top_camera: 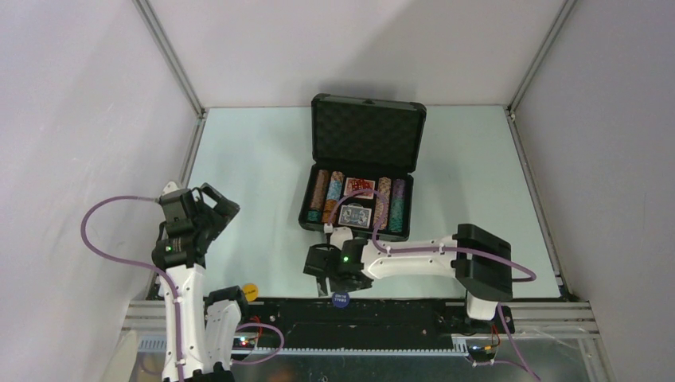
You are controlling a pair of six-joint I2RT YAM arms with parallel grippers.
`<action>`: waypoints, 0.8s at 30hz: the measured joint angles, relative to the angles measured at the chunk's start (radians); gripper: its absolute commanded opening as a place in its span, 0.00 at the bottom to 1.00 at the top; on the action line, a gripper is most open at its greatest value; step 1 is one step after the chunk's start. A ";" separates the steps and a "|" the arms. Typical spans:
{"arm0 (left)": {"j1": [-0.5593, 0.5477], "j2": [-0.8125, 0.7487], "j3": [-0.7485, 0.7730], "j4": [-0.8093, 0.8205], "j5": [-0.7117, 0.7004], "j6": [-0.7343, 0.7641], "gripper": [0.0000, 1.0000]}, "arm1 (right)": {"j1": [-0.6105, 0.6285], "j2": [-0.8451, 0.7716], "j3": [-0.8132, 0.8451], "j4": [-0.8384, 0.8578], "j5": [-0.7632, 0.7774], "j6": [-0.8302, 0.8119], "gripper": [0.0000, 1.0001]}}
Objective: Pack up texas hold em set
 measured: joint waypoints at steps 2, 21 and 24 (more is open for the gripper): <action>-0.003 0.000 0.000 0.000 0.008 0.000 0.98 | 0.005 0.004 0.000 -0.004 -0.015 0.043 0.82; -0.066 -0.001 0.000 0.005 0.016 0.000 0.98 | 0.040 0.097 0.000 -0.007 -0.060 0.196 0.67; -0.066 -0.001 0.000 0.007 0.016 0.000 0.98 | 0.038 0.100 0.000 -0.002 -0.061 0.199 0.61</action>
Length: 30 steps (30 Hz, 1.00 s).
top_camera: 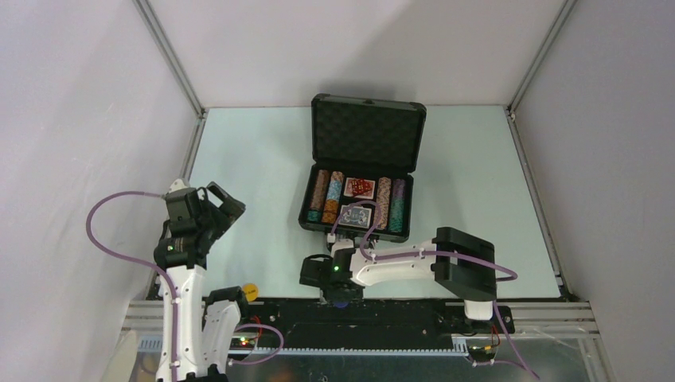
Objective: Pack up texas hold em set
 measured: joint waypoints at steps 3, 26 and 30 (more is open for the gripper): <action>0.000 -0.003 0.000 0.000 0.000 0.000 0.98 | -0.001 0.001 0.000 0.009 0.000 0.002 0.56; 0.000 -0.006 0.000 0.000 -0.001 0.000 0.98 | -0.091 -0.131 0.012 -0.014 0.087 -0.138 0.38; 0.000 -0.004 0.000 0.000 -0.003 0.000 0.98 | -0.206 -0.167 0.074 -0.020 0.120 -0.240 0.41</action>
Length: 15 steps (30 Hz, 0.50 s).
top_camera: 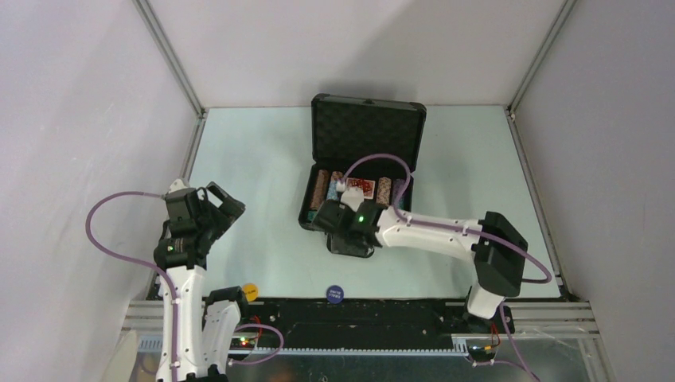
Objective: Pack up texas hold em set
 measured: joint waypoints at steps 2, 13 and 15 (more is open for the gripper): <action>0.000 0.001 0.000 0.000 -0.002 0.000 0.98 | -0.057 0.002 0.049 -0.005 0.006 -0.055 0.61; 0.000 0.002 0.000 0.000 -0.005 0.000 0.98 | 0.044 0.027 0.031 -0.022 -0.026 -0.046 0.81; 0.000 0.003 0.000 0.000 -0.005 0.000 0.98 | 0.091 0.055 0.003 -0.023 -0.051 -0.003 0.83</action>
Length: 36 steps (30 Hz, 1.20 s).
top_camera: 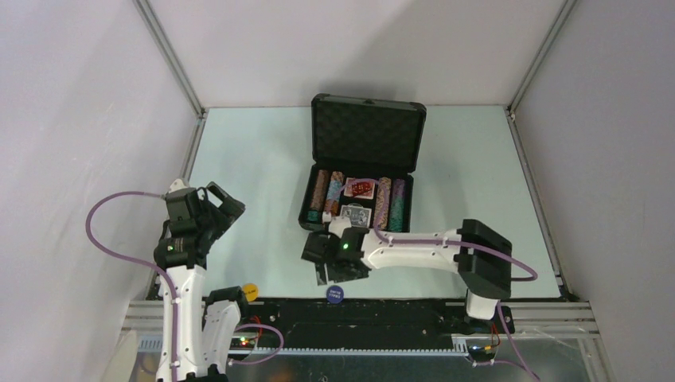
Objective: Pack up texas hold em set
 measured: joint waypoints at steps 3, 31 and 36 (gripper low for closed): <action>0.000 0.001 0.000 0.000 0.000 0.000 0.98 | 0.041 0.039 -0.009 0.004 -0.035 0.053 0.84; -0.001 -0.003 -0.030 0.016 0.019 0.000 0.98 | 0.085 0.193 0.009 0.029 -0.116 0.254 0.74; -0.001 -0.003 -0.031 0.016 0.024 0.000 0.98 | 0.081 0.200 0.010 0.020 -0.113 0.272 0.66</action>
